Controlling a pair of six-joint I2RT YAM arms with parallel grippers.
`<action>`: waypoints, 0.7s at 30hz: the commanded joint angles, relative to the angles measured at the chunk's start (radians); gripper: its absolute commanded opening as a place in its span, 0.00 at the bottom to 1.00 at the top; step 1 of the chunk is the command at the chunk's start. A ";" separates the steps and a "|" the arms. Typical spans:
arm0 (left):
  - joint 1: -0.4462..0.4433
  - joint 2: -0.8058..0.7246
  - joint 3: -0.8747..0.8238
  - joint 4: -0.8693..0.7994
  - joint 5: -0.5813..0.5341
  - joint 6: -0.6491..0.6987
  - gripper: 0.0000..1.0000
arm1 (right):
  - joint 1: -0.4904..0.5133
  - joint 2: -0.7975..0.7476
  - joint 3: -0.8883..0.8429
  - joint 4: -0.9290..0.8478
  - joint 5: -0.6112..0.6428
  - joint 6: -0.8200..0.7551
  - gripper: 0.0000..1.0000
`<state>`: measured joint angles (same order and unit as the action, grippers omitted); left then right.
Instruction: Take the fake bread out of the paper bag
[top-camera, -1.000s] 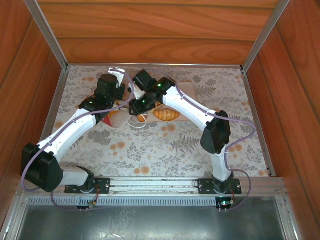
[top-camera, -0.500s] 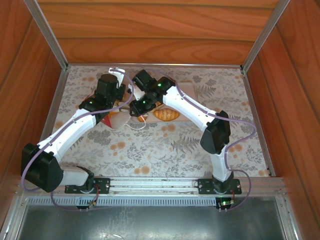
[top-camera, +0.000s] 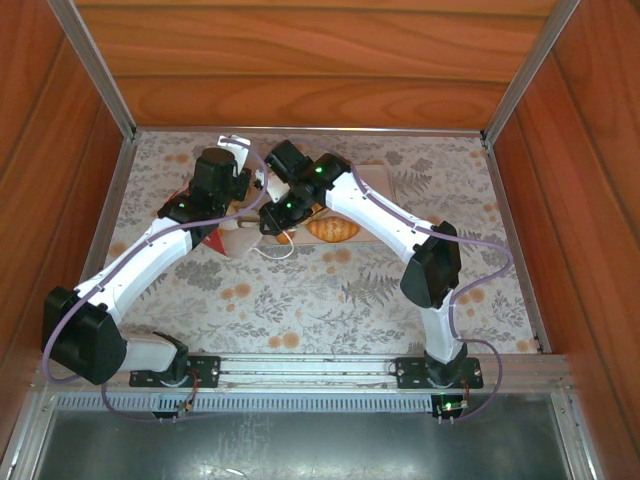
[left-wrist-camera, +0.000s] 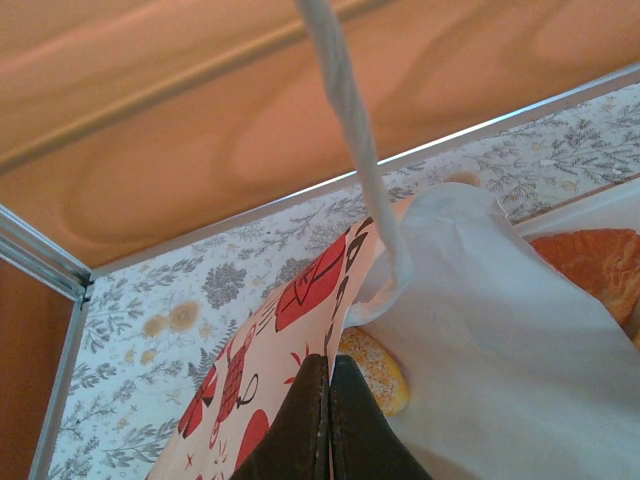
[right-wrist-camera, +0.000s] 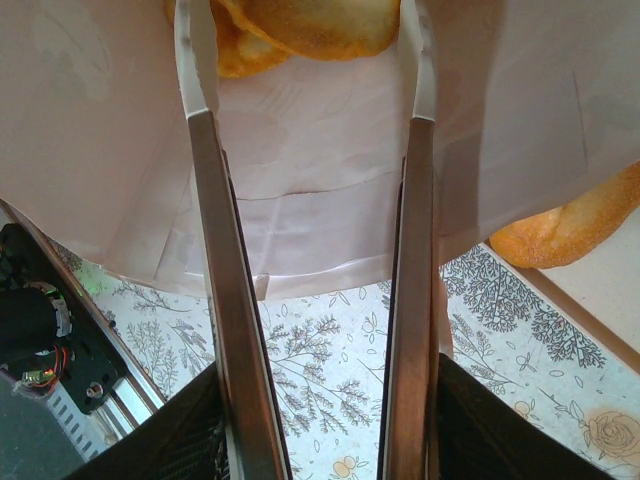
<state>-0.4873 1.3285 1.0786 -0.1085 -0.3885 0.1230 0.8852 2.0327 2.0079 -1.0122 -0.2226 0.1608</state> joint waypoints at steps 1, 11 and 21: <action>-0.006 -0.015 0.026 0.026 -0.012 0.014 0.00 | 0.010 -0.027 0.012 0.005 -0.020 -0.025 0.51; -0.007 -0.023 0.020 0.018 -0.009 0.013 0.00 | 0.008 0.042 0.081 -0.006 -0.004 -0.014 0.53; -0.007 -0.019 0.018 0.027 -0.001 0.008 0.00 | 0.010 0.075 0.106 -0.009 -0.033 -0.009 0.52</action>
<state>-0.4873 1.3285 1.0786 -0.1081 -0.3946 0.1272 0.8845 2.0979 2.0811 -1.0248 -0.2214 0.1589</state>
